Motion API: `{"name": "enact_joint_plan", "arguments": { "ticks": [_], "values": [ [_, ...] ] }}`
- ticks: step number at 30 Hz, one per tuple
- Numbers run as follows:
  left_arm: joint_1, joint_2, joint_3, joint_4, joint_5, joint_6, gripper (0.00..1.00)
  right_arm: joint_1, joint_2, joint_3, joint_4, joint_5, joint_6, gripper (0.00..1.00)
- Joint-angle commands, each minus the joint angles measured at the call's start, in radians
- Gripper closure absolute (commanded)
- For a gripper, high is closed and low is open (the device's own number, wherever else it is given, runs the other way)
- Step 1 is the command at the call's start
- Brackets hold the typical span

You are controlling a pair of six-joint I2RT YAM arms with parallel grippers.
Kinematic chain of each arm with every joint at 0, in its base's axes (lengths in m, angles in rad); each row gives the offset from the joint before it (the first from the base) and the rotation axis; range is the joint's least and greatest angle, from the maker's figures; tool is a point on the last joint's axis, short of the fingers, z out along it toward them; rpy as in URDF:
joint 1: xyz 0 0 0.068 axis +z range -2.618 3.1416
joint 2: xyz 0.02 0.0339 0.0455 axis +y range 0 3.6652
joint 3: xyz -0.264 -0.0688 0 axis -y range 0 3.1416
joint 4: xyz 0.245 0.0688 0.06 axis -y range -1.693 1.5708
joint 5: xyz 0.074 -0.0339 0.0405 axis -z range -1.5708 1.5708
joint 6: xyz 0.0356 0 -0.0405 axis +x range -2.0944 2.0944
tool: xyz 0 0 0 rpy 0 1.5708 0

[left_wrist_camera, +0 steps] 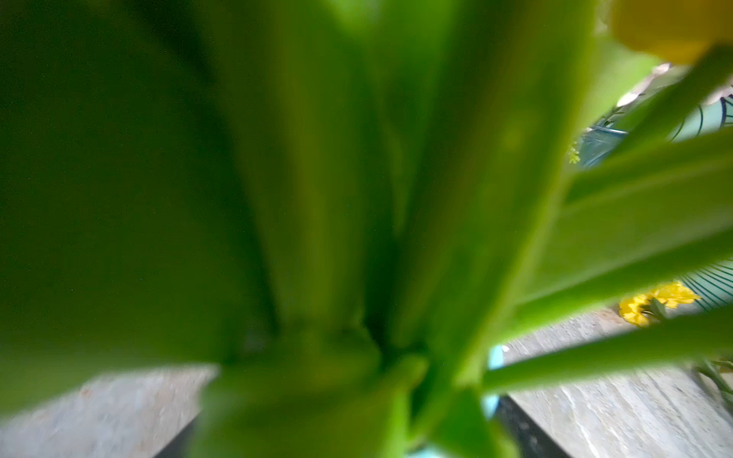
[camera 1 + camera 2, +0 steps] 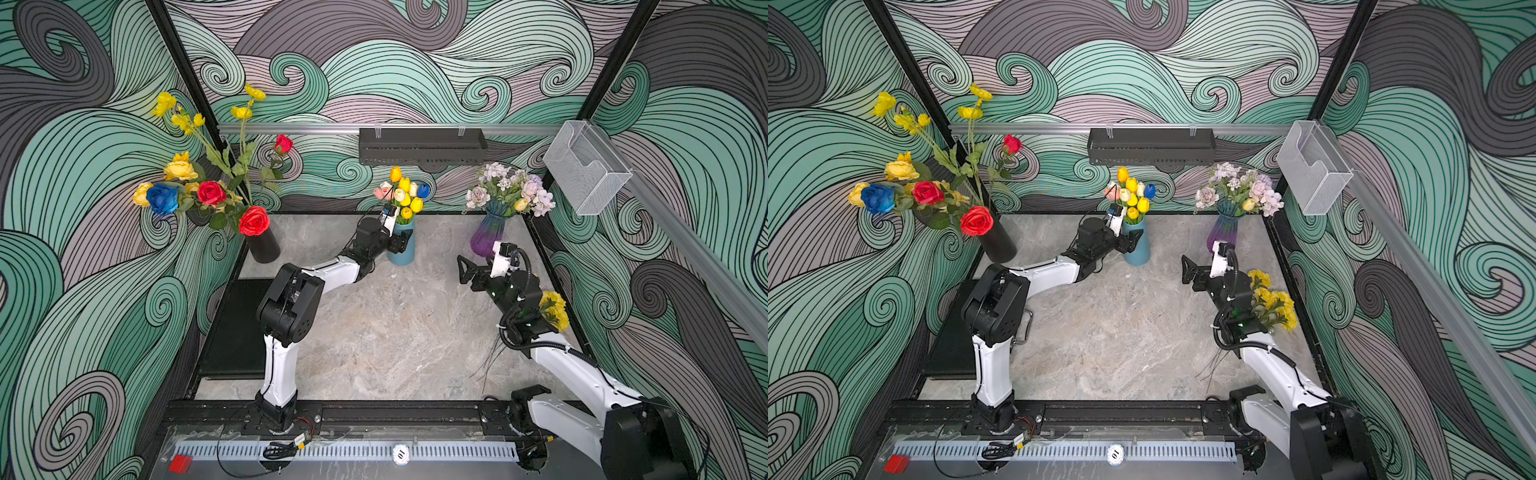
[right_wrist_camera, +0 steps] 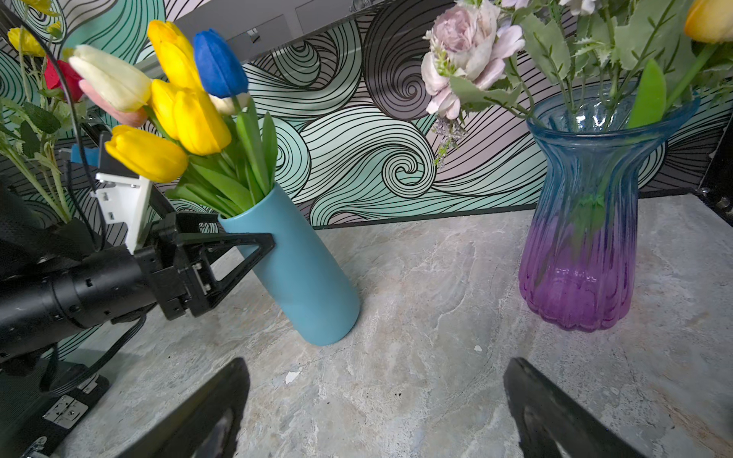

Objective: Pick out yellow flowers from the vase
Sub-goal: Move the vase to the center of the board, then pick up the flower from the vase.

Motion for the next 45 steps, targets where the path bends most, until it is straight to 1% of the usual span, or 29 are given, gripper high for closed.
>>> {"name": "enact_joint_plan", "arguments": {
  "ticks": [1, 7, 10, 13, 15, 16, 18, 21, 25, 28, 36, 45],
  "values": [
    [-0.006, -0.07, -0.038, 0.002, -0.017, -0.014, 0.14, 0.003, -0.014, 0.015, 0.003, 0.007, -0.022, 0.01],
    [-0.006, -0.072, -0.046, -0.001, -0.011, -0.017, 0.1, 0.004, -0.01, 0.011, 0.01, 0.01, -0.019, 0.0],
    [-0.006, -0.079, -0.049, 0.002, -0.003, -0.021, 0.1, 0.003, -0.012, 0.012, 0.008, 0.008, -0.021, 0.0],
    [-0.006, -0.107, -0.094, 0.03, -0.007, -0.033, 0.13, 0.004, -0.02, 0.008, 0.004, 0.011, -0.027, 0.0],
    [-0.006, -0.135, -0.136, 0.055, -0.015, -0.045, 0.17, 0.004, -0.023, 0.006, 0.004, 0.011, -0.026, 0.01],
    [-0.006, -0.149, -0.154, 0.066, -0.014, -0.048, 0.2, 0.004, -0.023, 0.004, 0.005, 0.009, -0.027, 0.01],
    [-0.005, -0.174, -0.174, 0.069, -0.002, -0.059, 0.35, 0.004, -0.023, 0.002, 0.006, 0.006, -0.024, 0.01],
    [-0.006, -0.204, -0.202, 0.112, 0.049, -0.057, 0.5, 0.004, -0.023, 0.0, 0.013, 0.002, -0.019, 0.01],
    [-0.006, -0.233, -0.216, 0.159, 0.087, -0.053, 0.58, 0.004, -0.028, -0.004, 0.018, 0.0, -0.016, 0.02],
    [-0.006, -0.233, -0.191, 0.155, 0.118, -0.034, 0.63, 0.004, -0.031, -0.007, 0.018, -0.003, -0.016, 0.02],
    [-0.01, -0.198, -0.105, 0.121, 0.141, 0.004, 0.73, 0.004, -0.039, -0.011, 0.018, -0.003, -0.016, 0.02],
    [-0.016, -0.134, -0.017, 0.085, 0.144, 0.031, 0.76, 0.003, -0.043, -0.012, 0.016, 0.001, -0.017, 0.02]
  ]
}}
